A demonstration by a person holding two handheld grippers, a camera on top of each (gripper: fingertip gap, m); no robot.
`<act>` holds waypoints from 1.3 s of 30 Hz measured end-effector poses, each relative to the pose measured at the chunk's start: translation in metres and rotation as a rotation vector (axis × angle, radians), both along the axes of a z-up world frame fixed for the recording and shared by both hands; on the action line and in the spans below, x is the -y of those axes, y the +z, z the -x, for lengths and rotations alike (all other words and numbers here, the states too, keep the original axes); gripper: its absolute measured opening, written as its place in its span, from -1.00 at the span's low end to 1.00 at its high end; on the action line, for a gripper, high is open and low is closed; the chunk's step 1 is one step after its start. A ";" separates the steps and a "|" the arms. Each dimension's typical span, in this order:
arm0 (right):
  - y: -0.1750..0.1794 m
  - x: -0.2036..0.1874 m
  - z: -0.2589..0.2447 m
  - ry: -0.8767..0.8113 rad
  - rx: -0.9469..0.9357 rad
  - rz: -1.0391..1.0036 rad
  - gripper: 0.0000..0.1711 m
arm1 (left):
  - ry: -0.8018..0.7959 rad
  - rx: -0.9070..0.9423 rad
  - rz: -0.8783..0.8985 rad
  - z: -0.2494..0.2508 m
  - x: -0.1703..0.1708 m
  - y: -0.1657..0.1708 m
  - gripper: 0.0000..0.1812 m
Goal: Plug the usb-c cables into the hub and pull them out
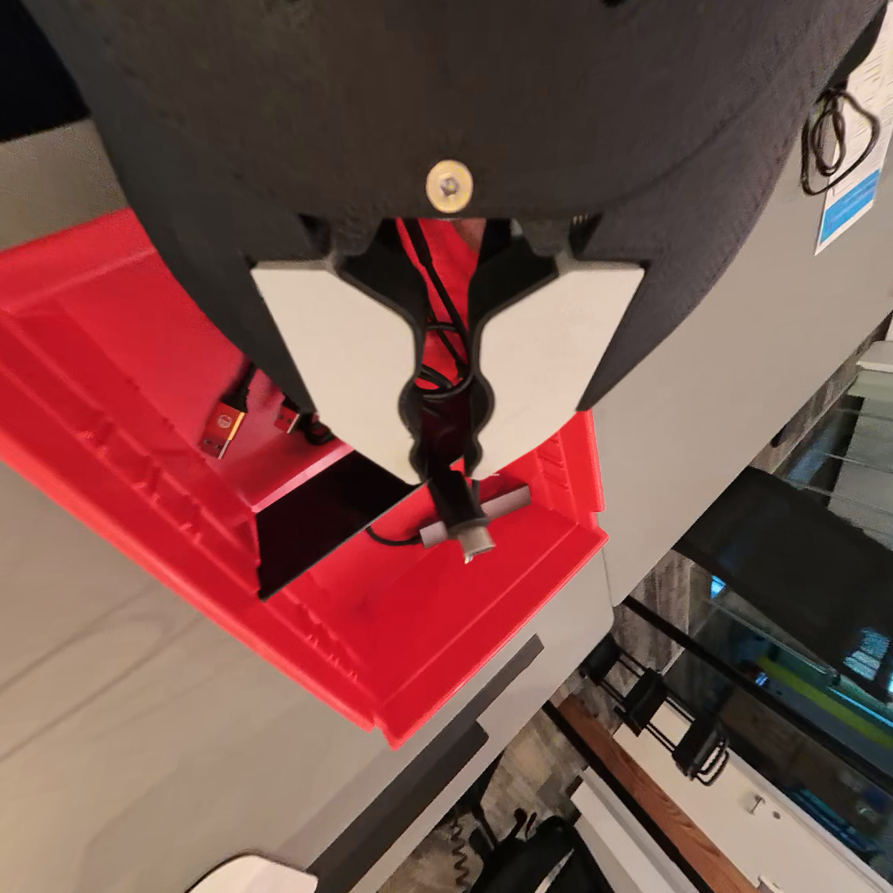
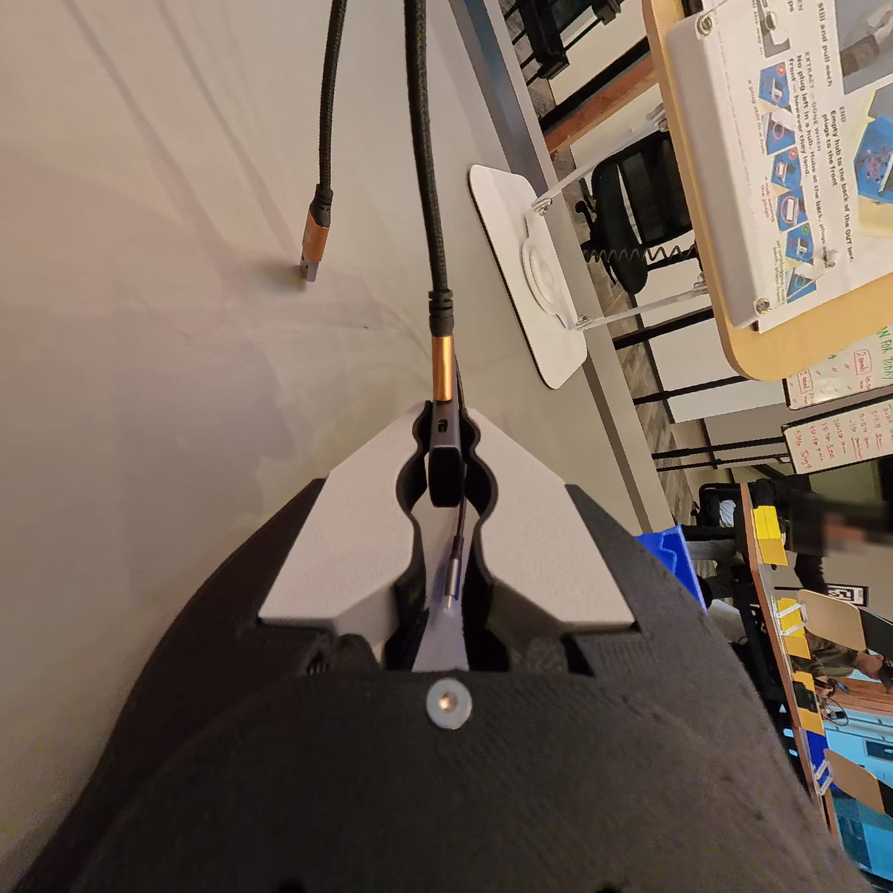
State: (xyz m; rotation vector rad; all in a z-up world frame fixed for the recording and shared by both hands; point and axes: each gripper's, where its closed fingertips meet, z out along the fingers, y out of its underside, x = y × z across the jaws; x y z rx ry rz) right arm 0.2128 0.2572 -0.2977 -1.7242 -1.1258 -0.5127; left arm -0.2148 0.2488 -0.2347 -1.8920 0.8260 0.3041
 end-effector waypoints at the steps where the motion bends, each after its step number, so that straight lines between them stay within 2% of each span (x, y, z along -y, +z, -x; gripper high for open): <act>1: 0.000 0.000 0.000 -0.001 -0.001 0.000 -0.92 | 0.014 0.004 -0.005 0.002 -0.003 -0.001 -0.91; 4: -0.001 0.000 0.000 0.001 -0.002 0.000 -0.92 | 0.019 0.032 -0.040 0.004 -0.005 0.008 -0.95; 13: -0.002 0.000 -0.002 0.005 -0.010 -0.002 -0.92 | 0.006 0.157 -0.158 0.007 -0.007 0.074 -0.95; 17: -0.004 0.001 -0.002 0.014 0.003 0.000 -0.92 | 0.004 0.156 -0.205 0.008 -0.007 0.100 -0.95; 22: -0.005 0.002 -0.002 0.019 0.008 -0.005 -0.93 | 0.023 0.023 -0.325 0.014 -0.007 0.122 -0.95; 25: -0.005 0.002 -0.002 0.019 0.005 -0.002 -0.93 | -0.011 0.100 -0.320 0.003 -0.007 0.129 -0.95; 29: -0.004 0.002 -0.001 0.020 0.004 -0.002 -0.93 | -0.063 0.226 -0.240 -0.012 -0.008 0.118 -0.95; 32: -0.005 0.003 -0.002 0.023 0.002 -0.001 -0.92 | -0.074 0.280 -0.160 -0.019 -0.007 0.092 -0.95; 36: -0.007 0.004 -0.001 0.031 0.008 0.006 -0.92 | -0.035 0.242 -0.093 -0.010 0.002 0.054 -0.95; 39: -0.010 0.003 0.001 0.035 0.012 0.010 -0.92 | 0.065 0.152 0.052 0.012 0.003 0.015 -0.92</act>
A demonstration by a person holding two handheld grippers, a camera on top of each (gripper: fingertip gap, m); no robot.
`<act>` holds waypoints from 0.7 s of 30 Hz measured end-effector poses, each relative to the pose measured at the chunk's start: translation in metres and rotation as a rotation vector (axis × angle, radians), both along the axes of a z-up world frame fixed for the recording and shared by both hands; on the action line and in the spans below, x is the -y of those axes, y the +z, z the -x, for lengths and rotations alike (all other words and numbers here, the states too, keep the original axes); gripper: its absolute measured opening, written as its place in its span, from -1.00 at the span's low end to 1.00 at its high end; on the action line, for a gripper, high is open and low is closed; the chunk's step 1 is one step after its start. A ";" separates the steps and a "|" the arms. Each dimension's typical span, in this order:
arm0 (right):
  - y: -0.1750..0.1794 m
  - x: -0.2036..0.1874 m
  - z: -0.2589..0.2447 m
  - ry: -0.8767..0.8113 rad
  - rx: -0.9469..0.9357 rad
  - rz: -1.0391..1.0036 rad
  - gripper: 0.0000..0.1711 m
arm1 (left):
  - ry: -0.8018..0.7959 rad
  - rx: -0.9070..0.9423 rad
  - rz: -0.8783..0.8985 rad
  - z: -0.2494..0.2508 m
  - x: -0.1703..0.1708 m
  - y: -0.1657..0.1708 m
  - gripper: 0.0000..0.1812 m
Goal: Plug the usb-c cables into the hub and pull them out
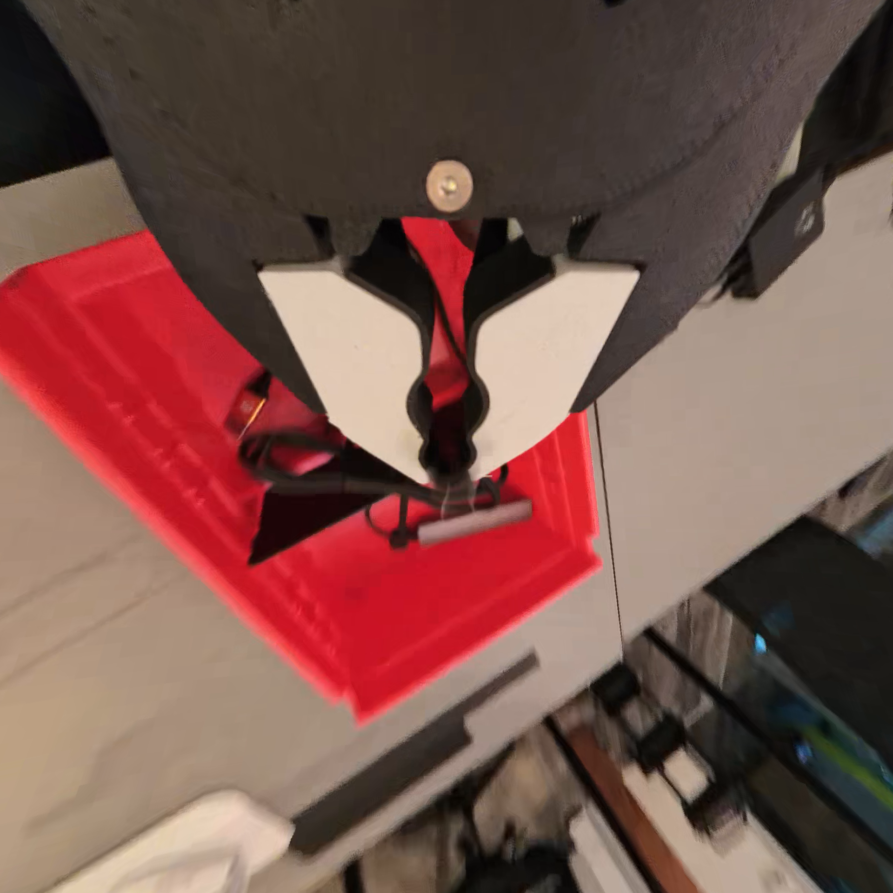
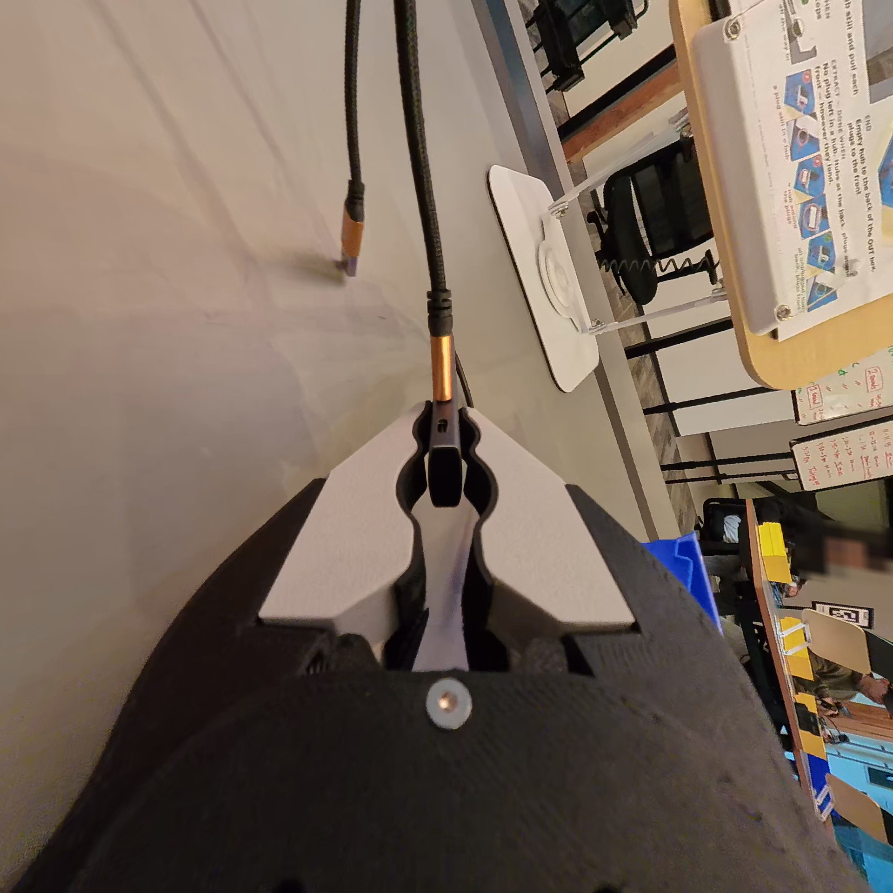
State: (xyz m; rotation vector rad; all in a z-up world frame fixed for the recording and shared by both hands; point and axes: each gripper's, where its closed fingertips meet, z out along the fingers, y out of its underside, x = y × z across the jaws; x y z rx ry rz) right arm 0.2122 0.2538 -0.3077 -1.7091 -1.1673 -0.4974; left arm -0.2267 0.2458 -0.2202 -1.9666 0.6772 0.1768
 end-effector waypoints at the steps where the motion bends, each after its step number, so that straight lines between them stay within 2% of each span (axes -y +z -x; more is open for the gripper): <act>1: 0.000 0.000 0.001 0.001 0.000 0.000 -0.92 | 0.035 -0.022 0.042 0.010 -0.001 -0.010 -0.87; 3: 0.001 0.000 0.001 -0.001 -0.003 -0.003 -0.92 | 0.051 -0.016 0.065 0.019 0.000 -0.018 -0.72; 6: 0.001 0.001 0.001 -0.003 -0.012 -0.001 -0.92 | 0.026 0.072 0.173 0.015 0.010 -0.032 -0.66; 10: -0.002 0.002 0.002 0.001 -0.002 0.003 -0.92 | 0.040 0.034 0.231 0.023 0.016 -0.047 -0.61; 13: -0.001 0.002 0.002 0.001 -0.004 0.003 -0.92 | 0.097 -0.090 0.231 0.040 0.019 -0.048 -0.54; 17: -0.002 0.001 0.002 0.002 -0.004 0.004 -0.92 | 0.127 -0.184 0.164 0.051 0.018 -0.026 -0.57; 21: -0.003 0.001 0.003 0.002 -0.004 0.006 -0.92 | 0.067 -0.296 0.159 0.032 0.018 -0.021 -0.68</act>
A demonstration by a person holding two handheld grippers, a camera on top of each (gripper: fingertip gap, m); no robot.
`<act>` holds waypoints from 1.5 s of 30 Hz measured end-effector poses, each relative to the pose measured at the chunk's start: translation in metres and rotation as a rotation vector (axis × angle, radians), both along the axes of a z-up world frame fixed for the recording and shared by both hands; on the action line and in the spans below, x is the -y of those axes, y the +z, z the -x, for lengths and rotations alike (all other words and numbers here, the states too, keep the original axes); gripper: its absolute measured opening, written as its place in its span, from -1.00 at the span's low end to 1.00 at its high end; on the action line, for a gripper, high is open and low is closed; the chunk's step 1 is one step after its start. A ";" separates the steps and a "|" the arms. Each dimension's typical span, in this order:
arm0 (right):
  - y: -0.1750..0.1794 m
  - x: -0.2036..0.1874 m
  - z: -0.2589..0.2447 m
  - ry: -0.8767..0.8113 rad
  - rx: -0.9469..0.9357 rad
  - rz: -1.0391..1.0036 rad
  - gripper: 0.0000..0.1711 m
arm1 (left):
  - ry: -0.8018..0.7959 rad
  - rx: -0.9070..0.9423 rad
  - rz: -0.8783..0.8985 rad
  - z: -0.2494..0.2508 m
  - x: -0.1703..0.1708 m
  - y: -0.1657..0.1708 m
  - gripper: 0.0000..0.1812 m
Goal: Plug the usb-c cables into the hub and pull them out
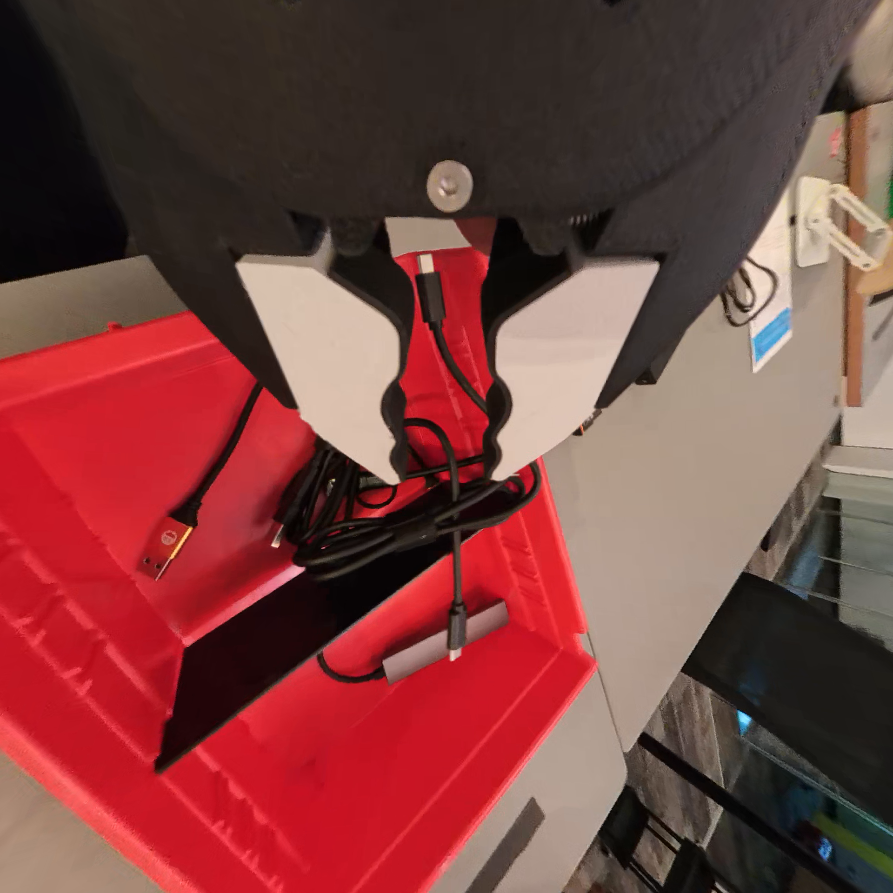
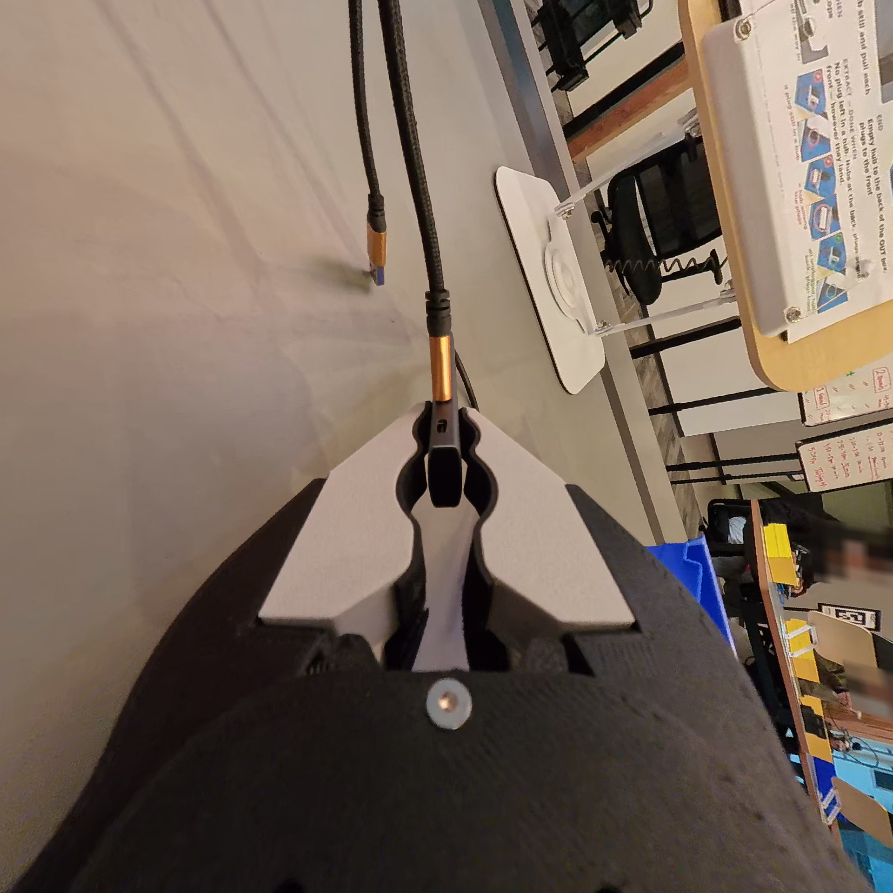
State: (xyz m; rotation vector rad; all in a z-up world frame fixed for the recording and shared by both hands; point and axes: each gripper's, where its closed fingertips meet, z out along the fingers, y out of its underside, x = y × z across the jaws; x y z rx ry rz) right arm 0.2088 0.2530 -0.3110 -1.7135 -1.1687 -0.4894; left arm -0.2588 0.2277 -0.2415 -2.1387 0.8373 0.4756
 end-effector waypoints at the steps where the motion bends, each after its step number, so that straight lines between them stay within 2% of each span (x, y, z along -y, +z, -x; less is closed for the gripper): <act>1: 0.000 0.000 0.001 0.001 -0.002 0.000 -0.92 | 0.003 -0.039 0.023 -0.001 -0.001 -0.006 -0.72; 7: 0.001 0.003 0.002 0.007 0.000 -0.002 -0.92 | 0.155 -0.190 0.200 0.035 -0.017 -0.056 -0.76; 8: 0.000 0.004 0.002 0.008 -0.002 -0.002 -0.92 | 0.166 -0.206 0.203 0.039 -0.019 -0.060 -0.86; 15: -0.003 0.002 0.000 0.009 -0.007 0.002 -0.92 | 0.138 -0.194 0.205 0.037 -0.018 -0.056 -0.95; 18: -0.003 0.001 0.000 0.007 -0.012 0.000 -0.92 | 0.061 -0.199 0.135 0.025 -0.024 -0.044 -0.96; 23: -0.002 0.002 -0.001 0.009 -0.013 0.000 -0.92 | -0.128 -0.387 0.009 -0.003 -0.032 -0.016 -0.97; 24: -0.002 0.002 -0.001 0.009 -0.012 0.001 -0.92 | -0.195 -0.389 -0.005 -0.013 -0.032 -0.013 -0.97; 26: -0.002 0.003 -0.001 0.008 -0.013 0.000 -0.92 | -0.231 -0.431 -0.006 -0.017 -0.033 -0.009 -0.97; 29: -0.001 0.003 -0.001 0.009 -0.013 0.000 -0.92 | -0.341 -0.491 0.119 -0.019 -0.022 -0.026 -0.97; 31: -0.001 0.003 -0.001 0.009 -0.011 0.001 -0.92 | -0.319 -0.633 0.251 0.003 -0.013 -0.044 -0.97; 32: -0.001 0.003 -0.001 0.010 -0.010 0.001 -0.92 | -0.285 -0.638 0.316 0.012 -0.008 -0.052 -0.98; 36: 0.000 0.003 -0.001 0.009 -0.008 0.000 -0.92 | -0.075 -0.549 0.392 0.039 -0.008 -0.059 -0.98; 39: 0.000 0.003 -0.002 0.005 -0.011 0.001 -0.92 | -0.032 -0.255 0.424 0.026 -0.004 -0.070 -0.97; 45: -0.001 0.003 -0.002 0.008 -0.004 0.006 -0.92 | 0.084 0.086 0.385 0.018 -0.002 -0.079 -0.97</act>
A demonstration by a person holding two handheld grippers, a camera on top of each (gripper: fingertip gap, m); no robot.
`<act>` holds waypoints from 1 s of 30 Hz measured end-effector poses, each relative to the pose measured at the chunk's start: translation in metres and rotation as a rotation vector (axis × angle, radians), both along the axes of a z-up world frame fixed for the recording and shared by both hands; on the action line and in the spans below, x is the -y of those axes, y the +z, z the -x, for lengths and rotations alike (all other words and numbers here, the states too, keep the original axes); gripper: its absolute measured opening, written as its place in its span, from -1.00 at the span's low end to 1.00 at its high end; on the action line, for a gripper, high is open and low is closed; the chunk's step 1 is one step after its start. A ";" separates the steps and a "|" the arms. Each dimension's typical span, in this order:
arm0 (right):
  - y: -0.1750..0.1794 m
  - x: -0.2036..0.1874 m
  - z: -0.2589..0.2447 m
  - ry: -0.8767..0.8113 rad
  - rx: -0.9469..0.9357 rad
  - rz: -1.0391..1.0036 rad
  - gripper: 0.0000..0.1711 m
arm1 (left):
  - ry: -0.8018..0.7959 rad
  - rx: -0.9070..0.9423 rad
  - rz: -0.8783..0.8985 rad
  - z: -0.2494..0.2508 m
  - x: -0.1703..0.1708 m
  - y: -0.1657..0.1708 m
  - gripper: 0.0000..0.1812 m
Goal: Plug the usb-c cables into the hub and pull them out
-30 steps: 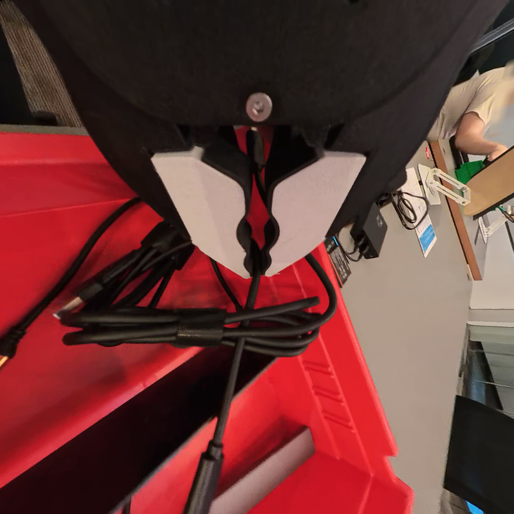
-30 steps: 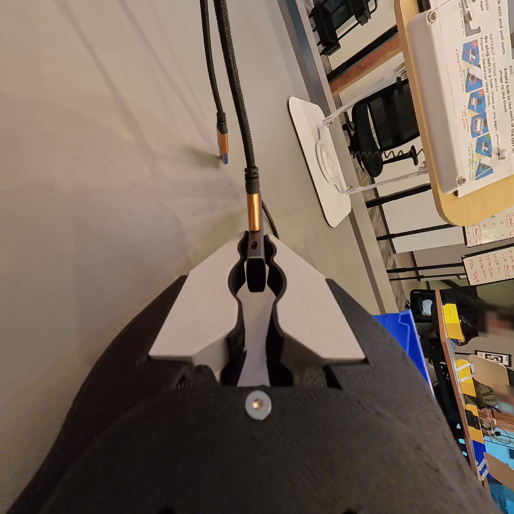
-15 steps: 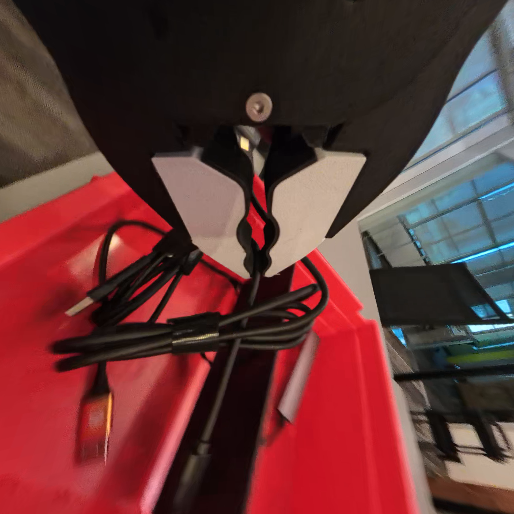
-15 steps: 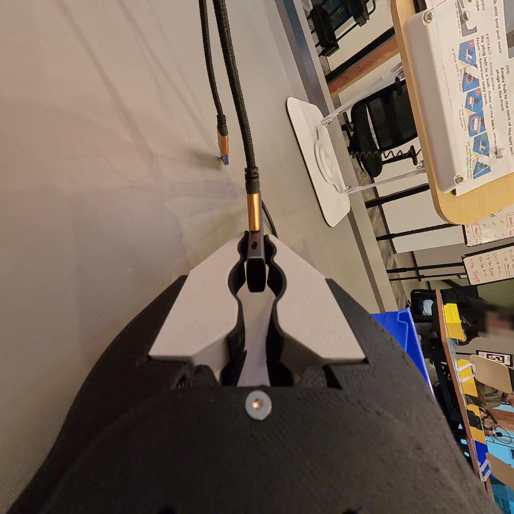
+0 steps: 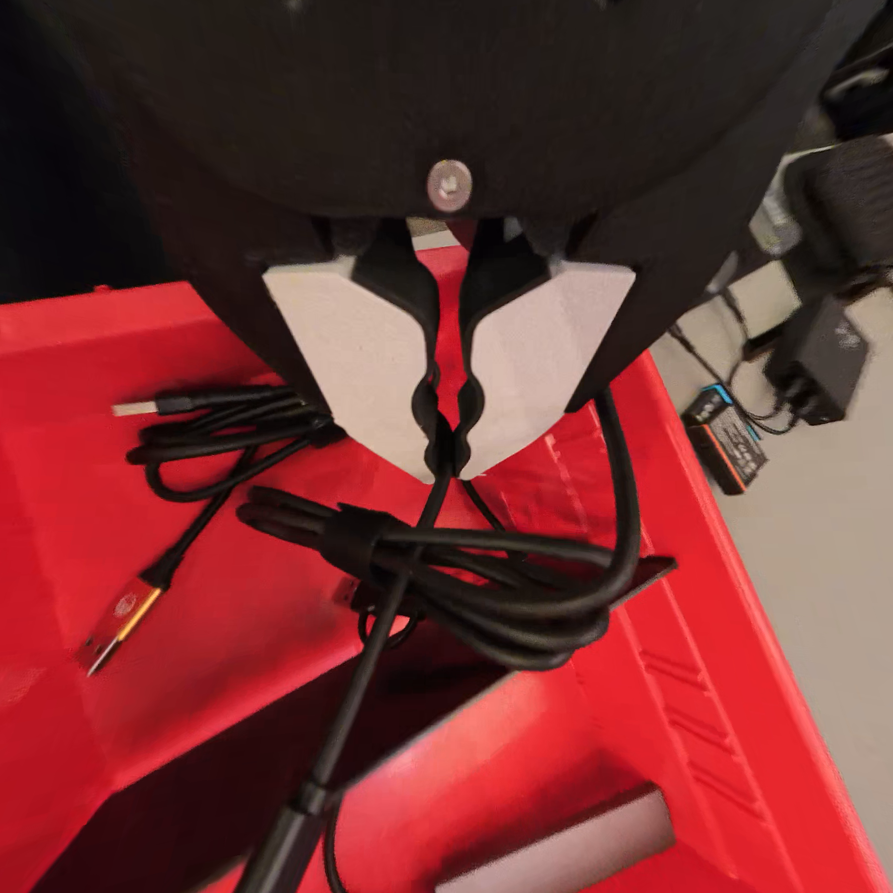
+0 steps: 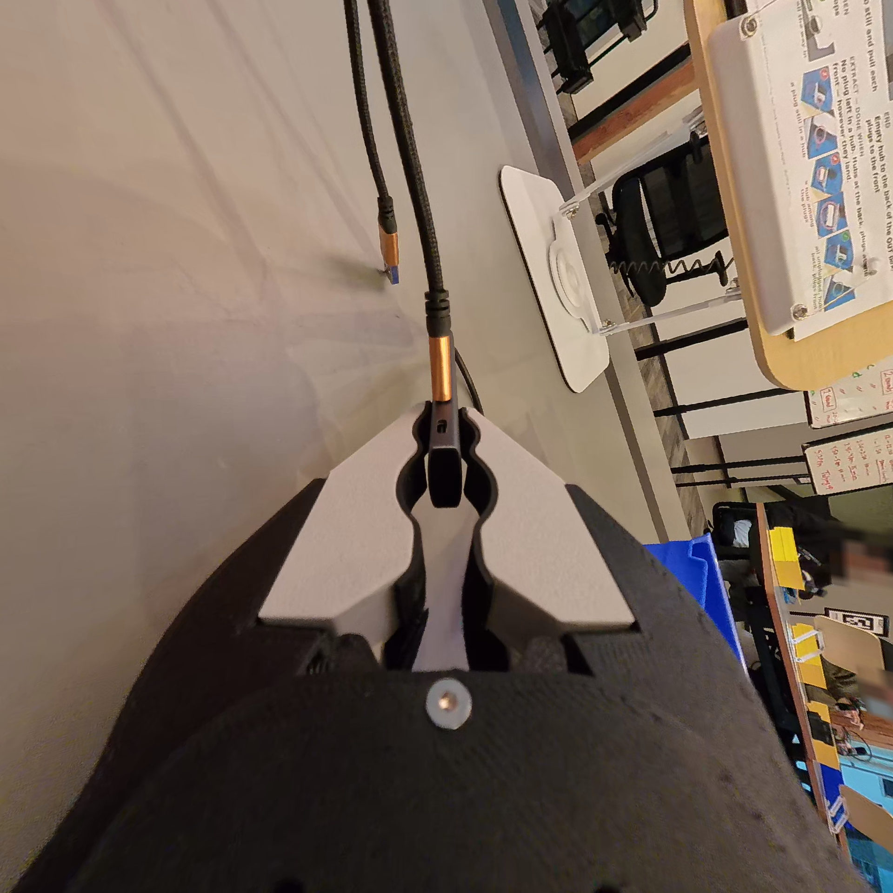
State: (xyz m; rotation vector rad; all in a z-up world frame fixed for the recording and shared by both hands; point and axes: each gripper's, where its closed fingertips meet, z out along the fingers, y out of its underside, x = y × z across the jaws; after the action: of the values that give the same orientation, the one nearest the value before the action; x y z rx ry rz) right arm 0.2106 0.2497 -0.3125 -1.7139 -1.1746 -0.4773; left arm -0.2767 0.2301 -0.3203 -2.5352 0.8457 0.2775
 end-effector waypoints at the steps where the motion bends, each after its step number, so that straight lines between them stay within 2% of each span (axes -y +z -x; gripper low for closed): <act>1: 0.000 0.000 0.000 -0.001 -0.001 0.000 -0.92 | 0.036 0.060 -0.007 -0.003 0.000 0.001 -0.97; 2: 0.001 0.000 0.000 -0.001 -0.003 0.001 -0.92 | 0.064 0.091 -0.001 -0.003 0.001 -0.001 -0.97; 4: 0.001 -0.001 0.000 -0.002 -0.003 0.002 -0.92 | 0.068 0.014 -0.002 0.005 0.004 -0.006 -0.97; 6: 0.001 -0.001 0.000 -0.003 -0.004 0.002 -0.93 | 0.064 0.012 0.000 0.003 0.007 -0.007 -0.93; 10: 0.000 0.001 0.000 -0.004 -0.007 0.004 -0.92 | 0.087 0.028 -0.055 0.004 0.010 0.006 -0.63; 15: -0.002 0.001 0.000 -0.001 -0.003 0.007 -0.93 | 0.032 -0.067 -0.214 0.002 0.012 0.050 -0.57; 19: 0.000 -0.001 0.002 -0.003 -0.009 0.004 -0.93 | -0.049 -0.104 -0.309 -0.012 0.001 0.083 -0.51; 23: 0.001 0.001 0.003 -0.003 -0.017 0.003 -0.92 | -0.063 -0.144 -0.187 -0.011 -0.013 0.061 -0.38; 25: 0.000 0.003 0.003 -0.002 -0.018 0.003 -0.92 | -0.027 -0.132 -0.144 -0.004 -0.021 0.047 -0.52; 27: 0.000 0.004 0.001 -0.002 -0.019 0.005 -0.92 | -0.004 -0.087 -0.161 -0.004 -0.026 0.047 -0.86; 28: -0.001 0.004 0.000 -0.003 -0.020 0.005 -0.92 | -0.001 -0.056 -0.175 -0.006 -0.027 0.052 -0.95; 30: -0.001 0.003 -0.001 -0.003 -0.025 0.008 -0.92 | -0.033 -0.044 -0.206 -0.012 -0.028 0.059 -0.96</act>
State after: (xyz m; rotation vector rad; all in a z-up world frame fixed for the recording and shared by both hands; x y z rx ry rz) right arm 0.2117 0.2463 -0.3139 -1.7234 -1.1576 -0.4521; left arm -0.2650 0.2578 -0.2611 -2.3295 0.8300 0.3910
